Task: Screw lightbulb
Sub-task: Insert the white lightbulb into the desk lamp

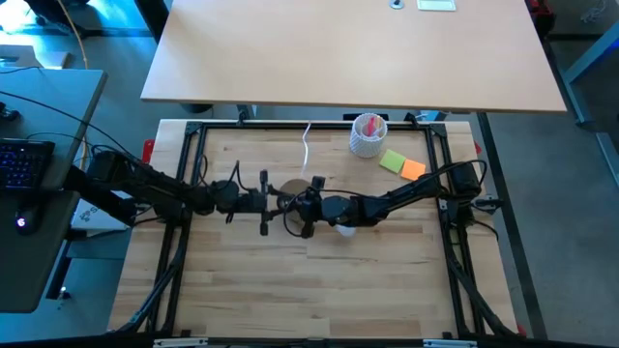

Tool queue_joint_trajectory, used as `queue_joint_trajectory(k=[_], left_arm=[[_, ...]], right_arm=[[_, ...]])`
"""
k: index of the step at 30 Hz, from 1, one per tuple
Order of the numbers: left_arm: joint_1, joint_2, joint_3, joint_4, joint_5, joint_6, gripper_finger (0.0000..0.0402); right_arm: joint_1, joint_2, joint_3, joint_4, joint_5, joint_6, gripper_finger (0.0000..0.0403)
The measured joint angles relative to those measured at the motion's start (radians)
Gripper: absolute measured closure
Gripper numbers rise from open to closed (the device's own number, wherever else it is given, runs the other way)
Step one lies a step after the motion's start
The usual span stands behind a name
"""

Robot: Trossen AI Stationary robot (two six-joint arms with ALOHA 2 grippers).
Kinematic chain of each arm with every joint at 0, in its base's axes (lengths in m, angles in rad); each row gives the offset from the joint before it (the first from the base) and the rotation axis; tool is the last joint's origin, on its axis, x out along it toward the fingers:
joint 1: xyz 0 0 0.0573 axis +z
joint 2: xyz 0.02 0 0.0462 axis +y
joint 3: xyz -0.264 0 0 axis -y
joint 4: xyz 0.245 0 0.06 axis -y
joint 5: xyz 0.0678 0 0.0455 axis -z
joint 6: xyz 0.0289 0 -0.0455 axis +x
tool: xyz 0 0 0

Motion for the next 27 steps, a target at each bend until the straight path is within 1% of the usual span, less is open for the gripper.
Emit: queue_joint_trajectory(k=[3, 6, 8, 10, 12, 14, 18, 20, 22, 27], left_arm=[[-0.022, 0.0, 0.018, -0.038, -0.056, 0.021, 0.0258], [-0.041, -0.001, 0.057, -0.119, -0.126, 0.051, 0.0258], [-0.05, -0.001, 0.087, -0.182, -0.173, 0.073, 0.0258], [-0.06, -0.001, 0.113, -0.229, -0.216, 0.11, 0.0259], [-0.072, -0.001, 0.136, -0.279, -0.279, 0.147, 0.0259], [-0.082, 0.0, 0.157, -0.331, -0.363, 0.199, 0.0259], [-0.094, 0.001, 0.176, -0.391, -0.492, 0.269, 0.0259], [-0.094, 0.002, 0.178, -0.411, -0.55, 0.293, 0.0259], [-0.089, 0.002, 0.178, -0.431, -0.581, 0.309, 0.0259], [-0.066, 0.002, 0.18, -0.471, -0.59, 0.299, 0.0259]], right_arm=[[-0.009, -0.001, 0.0, -0.007, -0.024, 0.029, 0.0361], [-0.018, -0.002, -0.001, -0.008, -0.037, 0.037, 0.0359], [-0.022, -0.002, -0.001, -0.009, -0.033, 0.028, 0.0349], [-0.024, -0.004, -0.001, -0.041, -0.023, 0.011, 0.0327], [-0.025, -0.013, -0.003, -0.091, 0.005, 0.012, 0.0297], [-0.025, -0.046, -0.002, -0.151, 0.027, 0.016, 0.0266], [-0.002, -0.104, -0.001, -0.322, 0.036, 0.054, 0.0218], [0.018, -0.139, -0.002, -0.406, 0.035, 0.096, 0.0206], [0.044, -0.18, -0.001, -0.477, 0.047, 0.137, 0.0203], [0.13, -0.271, -0.001, -0.653, 0.099, 0.235, 0.0203]])
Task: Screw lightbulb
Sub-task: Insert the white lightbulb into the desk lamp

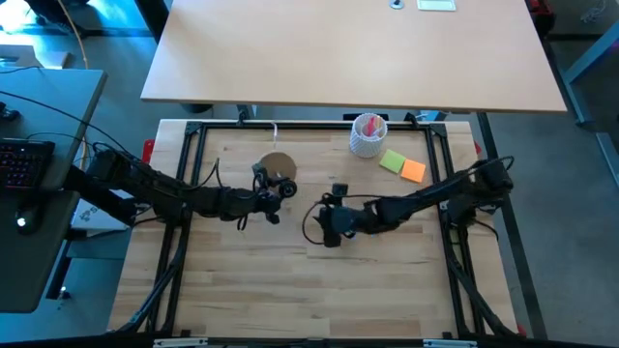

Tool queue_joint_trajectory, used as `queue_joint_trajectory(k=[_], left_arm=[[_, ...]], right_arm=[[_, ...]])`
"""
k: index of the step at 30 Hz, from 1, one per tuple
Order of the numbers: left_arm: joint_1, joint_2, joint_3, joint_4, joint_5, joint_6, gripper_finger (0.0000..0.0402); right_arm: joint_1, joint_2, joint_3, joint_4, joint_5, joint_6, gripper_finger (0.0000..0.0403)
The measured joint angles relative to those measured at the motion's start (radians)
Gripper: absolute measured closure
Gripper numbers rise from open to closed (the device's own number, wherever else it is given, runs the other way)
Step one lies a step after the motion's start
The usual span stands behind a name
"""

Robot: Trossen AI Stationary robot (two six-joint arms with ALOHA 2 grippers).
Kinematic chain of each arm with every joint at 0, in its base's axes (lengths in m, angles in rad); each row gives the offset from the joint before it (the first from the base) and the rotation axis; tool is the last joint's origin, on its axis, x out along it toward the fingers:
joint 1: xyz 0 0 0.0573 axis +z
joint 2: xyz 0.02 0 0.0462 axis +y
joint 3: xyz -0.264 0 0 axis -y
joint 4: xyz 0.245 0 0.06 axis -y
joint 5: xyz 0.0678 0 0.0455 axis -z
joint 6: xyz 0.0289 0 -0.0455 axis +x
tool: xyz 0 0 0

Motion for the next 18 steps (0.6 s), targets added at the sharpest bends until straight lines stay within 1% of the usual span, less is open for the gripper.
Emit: queue_joint_trajectory(k=[3, 5, 8, 10, 13, 15, 18], left_arm=[[0.011, 0.01, 0.001, 0.002, 0.022, -0.018, 0.0259], [0.018, 0.02, 0.003, 0.009, 0.061, -0.031, 0.0259], [0.021, 0.038, 0.003, 0.016, 0.086, -0.058, 0.026], [0.021, 0.051, 0.004, 0.021, 0.094, -0.071, 0.026], [0.021, 0.07, 0.003, 0.039, 0.104, -0.096, 0.026], [0.022, 0.081, 0.001, 0.058, 0.11, -0.107, 0.0257], [0.022, 0.101, -0.001, 0.07, 0.141, -0.112, 0.0252]], right_arm=[[0.054, -0.062, 0.001, -0.067, -0.006, 0.109, 0.0203], [0.083, -0.085, 0.001, -0.134, -0.043, 0.207, 0.0203], [0.11, -0.098, 0.001, -0.226, -0.104, 0.393, 0.0204], [0.121, -0.083, 0.001, -0.25, -0.139, 0.485, 0.0204], [0.112, -0.048, 0.001, -0.251, -0.19, 0.495, 0.0203], [0.08, -0.035, 0.001, -0.251, -0.22, 0.477, 0.02], [0.01, -0.019, 0.001, -0.286, -0.277, 0.442, 0.0184]])
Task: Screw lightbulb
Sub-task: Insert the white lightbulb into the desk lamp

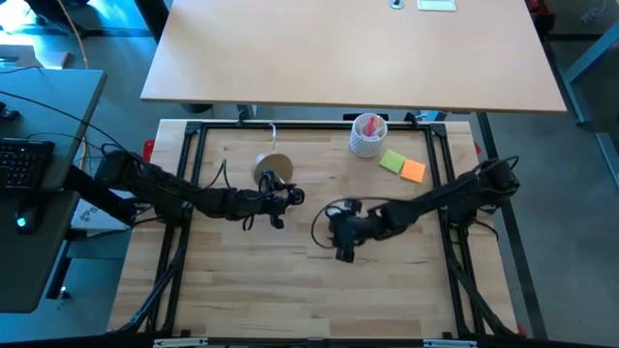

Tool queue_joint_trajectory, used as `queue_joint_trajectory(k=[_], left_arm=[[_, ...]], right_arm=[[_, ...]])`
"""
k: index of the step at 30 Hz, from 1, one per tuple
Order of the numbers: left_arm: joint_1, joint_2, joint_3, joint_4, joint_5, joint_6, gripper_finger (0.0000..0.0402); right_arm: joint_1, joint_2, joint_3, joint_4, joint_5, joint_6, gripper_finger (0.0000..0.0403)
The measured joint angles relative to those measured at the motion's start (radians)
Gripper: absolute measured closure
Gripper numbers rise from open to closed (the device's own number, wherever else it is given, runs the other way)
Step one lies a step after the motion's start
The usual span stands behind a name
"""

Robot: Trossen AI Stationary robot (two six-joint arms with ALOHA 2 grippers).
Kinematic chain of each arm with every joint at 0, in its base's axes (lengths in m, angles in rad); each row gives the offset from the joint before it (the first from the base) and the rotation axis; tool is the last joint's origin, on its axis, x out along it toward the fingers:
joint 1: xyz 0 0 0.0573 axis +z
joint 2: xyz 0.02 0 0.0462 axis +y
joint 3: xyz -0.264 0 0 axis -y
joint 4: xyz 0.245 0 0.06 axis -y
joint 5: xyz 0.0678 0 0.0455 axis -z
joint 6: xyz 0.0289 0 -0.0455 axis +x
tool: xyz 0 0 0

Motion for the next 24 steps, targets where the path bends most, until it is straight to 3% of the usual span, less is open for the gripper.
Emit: queue_joint_trajectory(k=[8, 15, 20, 24], left_arm=[[0.005, 0.049, -0.001, 0.002, 0.004, -0.051, 0.0256], [0.005, 0.077, -0.001, 0.018, 0.02, -0.056, 0.0258], [0.005, 0.077, -0.001, 0.021, 0.021, -0.056, 0.0266], [0.005, 0.076, -0.001, 0.027, 0.022, -0.057, 0.0268]], right_arm=[[-0.211, 0.005, 0.0, 0.011, -0.121, -0.212, 0.0108], [-0.38, 0.08, 0.001, 0.041, -0.387, -0.331, 0.008], [-0.415, 0.087, 0.001, 0.037, -0.418, -0.352, 0.0079], [-0.377, 0.085, 0.001, 0.045, -0.503, -0.342, 0.008]])
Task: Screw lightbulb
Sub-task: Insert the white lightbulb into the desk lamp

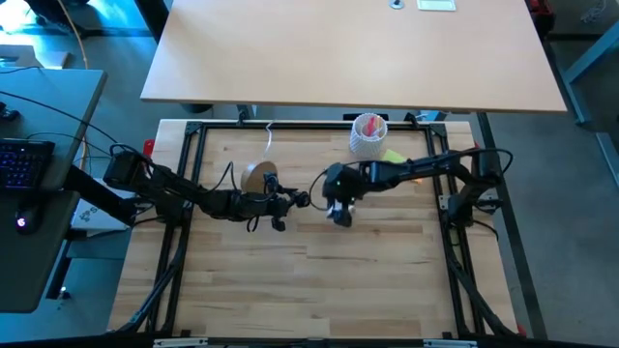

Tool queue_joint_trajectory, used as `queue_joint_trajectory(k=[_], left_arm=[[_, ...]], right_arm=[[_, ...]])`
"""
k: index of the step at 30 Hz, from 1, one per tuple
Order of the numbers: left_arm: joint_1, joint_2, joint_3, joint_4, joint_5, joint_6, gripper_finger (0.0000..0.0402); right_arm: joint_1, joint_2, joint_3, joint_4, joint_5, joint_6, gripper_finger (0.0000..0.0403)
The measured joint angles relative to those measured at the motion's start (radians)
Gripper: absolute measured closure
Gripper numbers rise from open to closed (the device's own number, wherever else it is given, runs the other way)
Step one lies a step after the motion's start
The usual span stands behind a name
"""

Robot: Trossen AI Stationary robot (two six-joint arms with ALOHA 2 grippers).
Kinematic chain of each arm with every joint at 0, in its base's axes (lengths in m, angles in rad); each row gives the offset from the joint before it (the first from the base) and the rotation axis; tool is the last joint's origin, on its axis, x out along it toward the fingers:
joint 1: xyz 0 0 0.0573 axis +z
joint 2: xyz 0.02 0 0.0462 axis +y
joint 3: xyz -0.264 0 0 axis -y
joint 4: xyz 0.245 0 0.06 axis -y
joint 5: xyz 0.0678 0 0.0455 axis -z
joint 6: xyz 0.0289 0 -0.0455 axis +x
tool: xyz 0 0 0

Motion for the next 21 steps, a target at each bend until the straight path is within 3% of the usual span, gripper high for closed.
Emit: queue_joint_trajectory(k=[4, 13, 16, 21], left_arm=[[0.0, 0.0, 0.0, 0.007, 0.0, -0.005, 0.0269], [0.0, 0.0, 0.0, 0.008, 0.0, -0.022, 0.0269], [0.0, 0.0, 0.0, 0.008, 0.0, -0.026, 0.0269], [0.0, 0.0, 0.0, 0.008, 0.0, -0.033, 0.0269]], right_arm=[[0.057, 0.0, 0.0, -0.023, -0.068, 0.083, 0.008], [0.247, -0.044, 0.0, -0.194, -0.058, 0.302, 0.008], [0.321, -0.076, 0.0, -0.331, 0.023, 0.422, 0.008], [0.463, -0.128, -0.004, -0.556, 0.291, 0.712, 0.008]])
